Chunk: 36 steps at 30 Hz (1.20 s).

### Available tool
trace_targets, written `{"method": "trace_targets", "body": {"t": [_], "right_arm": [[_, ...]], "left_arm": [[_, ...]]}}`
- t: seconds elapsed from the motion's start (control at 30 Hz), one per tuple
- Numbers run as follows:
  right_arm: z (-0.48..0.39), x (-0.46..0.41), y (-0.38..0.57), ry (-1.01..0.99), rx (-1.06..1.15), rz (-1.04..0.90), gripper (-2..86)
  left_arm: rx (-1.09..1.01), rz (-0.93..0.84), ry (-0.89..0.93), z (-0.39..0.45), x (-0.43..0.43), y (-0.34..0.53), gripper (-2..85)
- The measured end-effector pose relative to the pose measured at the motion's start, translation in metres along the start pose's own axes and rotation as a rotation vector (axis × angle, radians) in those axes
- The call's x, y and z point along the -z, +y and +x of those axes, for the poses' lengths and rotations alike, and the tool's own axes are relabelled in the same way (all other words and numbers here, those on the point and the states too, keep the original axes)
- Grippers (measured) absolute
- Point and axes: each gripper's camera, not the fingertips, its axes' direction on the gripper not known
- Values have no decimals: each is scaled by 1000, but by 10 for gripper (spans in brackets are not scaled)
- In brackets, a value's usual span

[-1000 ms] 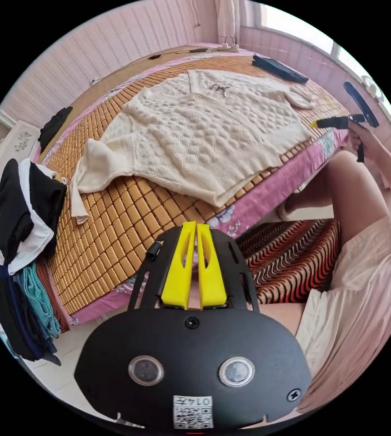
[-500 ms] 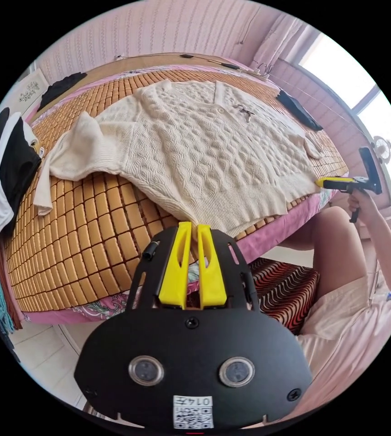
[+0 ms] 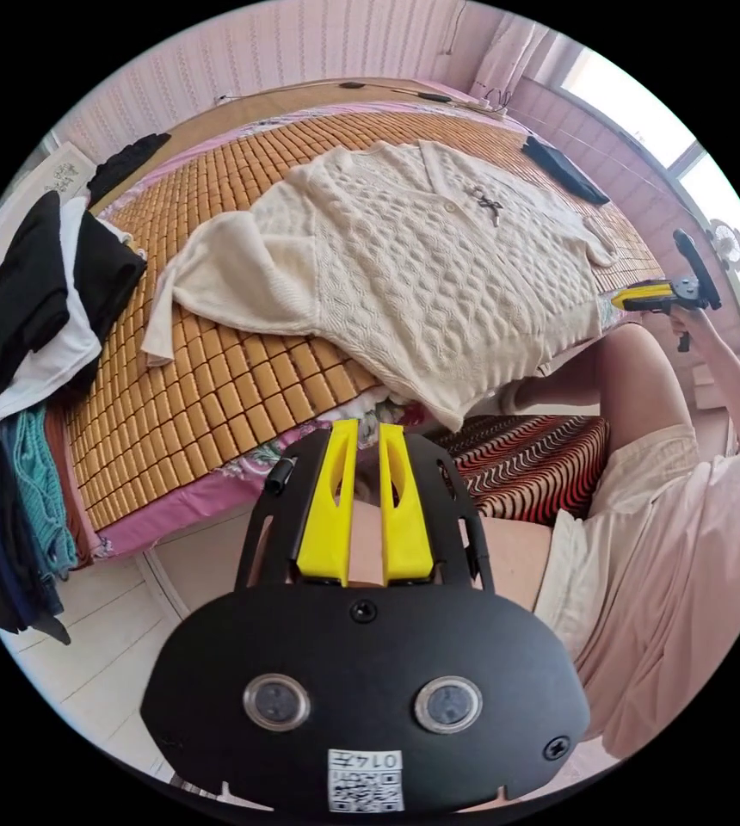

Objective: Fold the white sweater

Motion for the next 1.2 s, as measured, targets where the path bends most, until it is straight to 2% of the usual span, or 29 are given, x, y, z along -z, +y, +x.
{"method": "trace_targets", "body": {"t": [0.13, 0.33, 0.47, 0.57, 0.7, 0.8, 0.9, 1.03, 1.13, 1.2], "right_arm": [[2, 17, -38, 65, 69, 97, 48], [19, 40, -137, 141, 128, 272, 79], [46, 38, -215, 142, 93, 300, 107], [63, 21, -261, 144, 59, 274, 111], [77, -4, -298, 241, -2, 231, 108], [84, -21, -306, 229, -12, 192, 59], [90, -20, -301, 192, -31, 182, 11], [99, -8, -291, 194, -48, 242, 2], [105, -27, -287, 168, -81, 188, 2], [102, -27, -275, 196, -83, 239, 1]], "left_arm": [[-26, 47, -56, -16, -5, -33, 50], [-159, 197, -232, -35, -19, -161, 58], [-157, 235, -167, -62, -62, -272, 62], [-130, 173, -91, -84, -113, -338, 74], [-93, 49, -19, -109, -184, -395, 96], [-78, 10, -6, -120, -232, -406, 96], [-100, 52, 45, -131, -244, -400, 36], [-126, 128, 13, -140, -254, -389, 14], [-27, 121, 1, -154, -292, -385, 15], [3, 156, 0, -152, -311, -378, 24]]}}
